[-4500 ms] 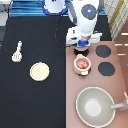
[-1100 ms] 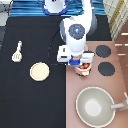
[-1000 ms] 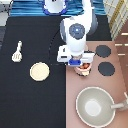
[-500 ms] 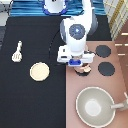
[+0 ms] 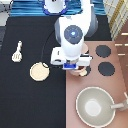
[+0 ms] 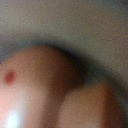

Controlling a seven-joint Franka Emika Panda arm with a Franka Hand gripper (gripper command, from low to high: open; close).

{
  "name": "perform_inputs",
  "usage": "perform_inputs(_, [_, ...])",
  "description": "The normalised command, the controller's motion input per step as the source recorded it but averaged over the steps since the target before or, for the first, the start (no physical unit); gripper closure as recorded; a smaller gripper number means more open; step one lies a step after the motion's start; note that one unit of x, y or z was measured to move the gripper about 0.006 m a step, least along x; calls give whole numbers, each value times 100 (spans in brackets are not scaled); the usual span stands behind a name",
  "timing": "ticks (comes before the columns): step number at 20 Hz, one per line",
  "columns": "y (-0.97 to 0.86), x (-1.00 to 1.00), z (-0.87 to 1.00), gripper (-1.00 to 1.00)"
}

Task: Take the lid off the pot, put the pot on the plate, and use the tool to push the pot to the front of the table.

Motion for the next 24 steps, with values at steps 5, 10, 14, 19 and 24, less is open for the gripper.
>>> perform_inputs(5, [-100,-7,76,100])
perform_inputs(10, [-98,-11,23,100])
perform_inputs(14, [-99,-24,-23,100])
perform_inputs(19, [-97,-39,-73,100])
perform_inputs(24, [-60,-48,-74,100])
